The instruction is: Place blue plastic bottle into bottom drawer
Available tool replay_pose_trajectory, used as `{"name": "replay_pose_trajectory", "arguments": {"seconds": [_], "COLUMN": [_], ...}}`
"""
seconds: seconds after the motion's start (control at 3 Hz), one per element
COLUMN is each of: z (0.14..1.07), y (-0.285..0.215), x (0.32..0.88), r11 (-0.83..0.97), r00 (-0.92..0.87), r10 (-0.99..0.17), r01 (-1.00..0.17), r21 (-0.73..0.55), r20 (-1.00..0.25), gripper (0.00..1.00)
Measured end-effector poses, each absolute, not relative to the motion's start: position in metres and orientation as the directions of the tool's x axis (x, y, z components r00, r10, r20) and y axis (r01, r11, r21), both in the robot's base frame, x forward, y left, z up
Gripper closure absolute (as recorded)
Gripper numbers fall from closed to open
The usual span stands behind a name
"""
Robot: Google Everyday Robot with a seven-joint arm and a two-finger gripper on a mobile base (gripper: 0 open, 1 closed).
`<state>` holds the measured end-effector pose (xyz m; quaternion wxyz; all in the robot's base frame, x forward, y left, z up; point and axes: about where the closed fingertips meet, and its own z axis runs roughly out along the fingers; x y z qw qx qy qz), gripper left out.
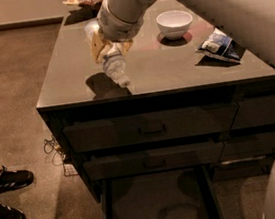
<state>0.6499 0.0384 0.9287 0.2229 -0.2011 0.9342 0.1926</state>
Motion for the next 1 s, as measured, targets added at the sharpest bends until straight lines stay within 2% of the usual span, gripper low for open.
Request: {"name": "replay_pose_trajectory", "arguments": {"seconds": [0.33,0.67,1.0], "z": [0.929,0.915,0.887], "y": [0.038,0.045,0.054], "x": [0.65,0.623,0.563], "r11": [0.845,0.796,0.673], "r00": [-0.82,-0.781,-0.678], "r10": [-0.29,-0.413,-0.614], "r01": [-0.462,-0.559,-0.717], "r21": [0.27,0.231,0.181], "r20": [-0.494,-0.468,-0.403], "gripper": [1.0,1.0,1.0]}}
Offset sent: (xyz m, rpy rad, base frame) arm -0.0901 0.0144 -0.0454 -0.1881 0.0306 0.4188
